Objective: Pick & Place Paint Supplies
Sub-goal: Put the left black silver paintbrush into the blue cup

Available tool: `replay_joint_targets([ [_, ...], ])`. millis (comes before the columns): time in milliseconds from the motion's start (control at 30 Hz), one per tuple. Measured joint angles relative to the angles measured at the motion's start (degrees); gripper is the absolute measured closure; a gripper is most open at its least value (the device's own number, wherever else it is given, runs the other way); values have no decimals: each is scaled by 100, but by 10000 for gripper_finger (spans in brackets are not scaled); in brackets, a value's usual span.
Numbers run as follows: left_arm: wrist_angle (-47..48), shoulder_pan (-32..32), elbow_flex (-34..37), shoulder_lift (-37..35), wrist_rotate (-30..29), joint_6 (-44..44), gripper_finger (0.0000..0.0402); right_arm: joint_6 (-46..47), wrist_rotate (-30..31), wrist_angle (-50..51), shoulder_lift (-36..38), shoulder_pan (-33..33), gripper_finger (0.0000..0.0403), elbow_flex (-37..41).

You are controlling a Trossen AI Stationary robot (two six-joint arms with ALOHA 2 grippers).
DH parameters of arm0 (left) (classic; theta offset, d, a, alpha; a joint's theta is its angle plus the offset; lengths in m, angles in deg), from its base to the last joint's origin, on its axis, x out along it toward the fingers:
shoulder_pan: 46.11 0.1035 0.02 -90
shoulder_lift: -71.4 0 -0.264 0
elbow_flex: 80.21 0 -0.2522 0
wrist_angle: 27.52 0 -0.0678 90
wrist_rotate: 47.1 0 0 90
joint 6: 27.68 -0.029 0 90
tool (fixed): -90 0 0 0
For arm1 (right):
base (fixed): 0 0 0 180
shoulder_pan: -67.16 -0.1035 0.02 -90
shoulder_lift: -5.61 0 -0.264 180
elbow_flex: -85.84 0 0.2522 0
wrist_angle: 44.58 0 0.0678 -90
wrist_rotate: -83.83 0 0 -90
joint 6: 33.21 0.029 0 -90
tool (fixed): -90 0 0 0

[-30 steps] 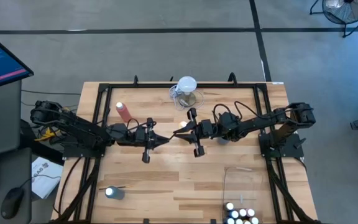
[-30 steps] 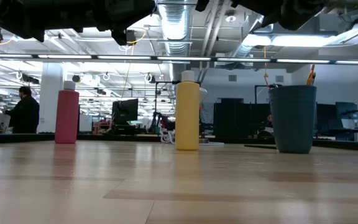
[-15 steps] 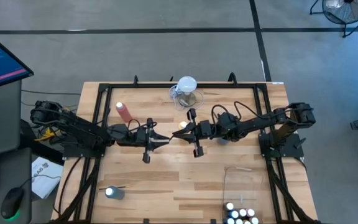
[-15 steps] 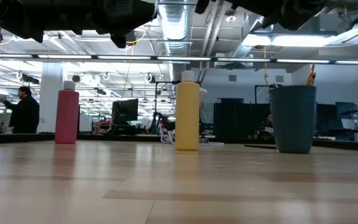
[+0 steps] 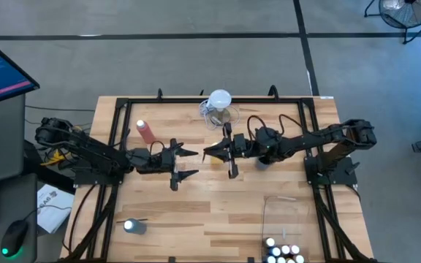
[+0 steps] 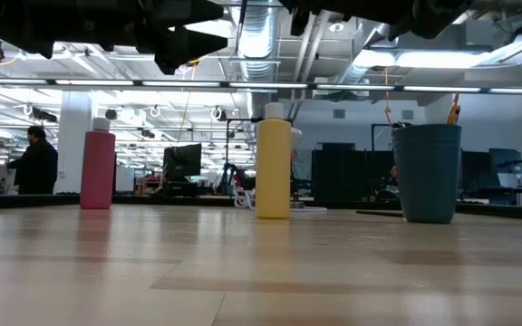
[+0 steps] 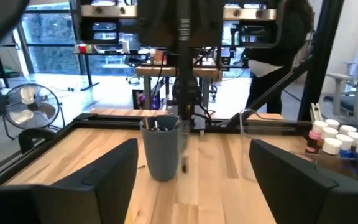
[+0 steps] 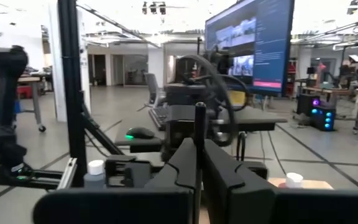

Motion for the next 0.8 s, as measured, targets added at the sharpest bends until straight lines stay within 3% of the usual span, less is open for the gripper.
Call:
replay_joint_targets([
  [567,111,-107,0,-95,30,169,145,-350,-38,375,133,-70,403,4],
  [700,288,-253,0,-409,116,719,147,-1174,66,931,517,-306,403,0],
  [800,334,-284,0,-746,574,1471,147,-2173,159,1575,839,-573,403,0],
])
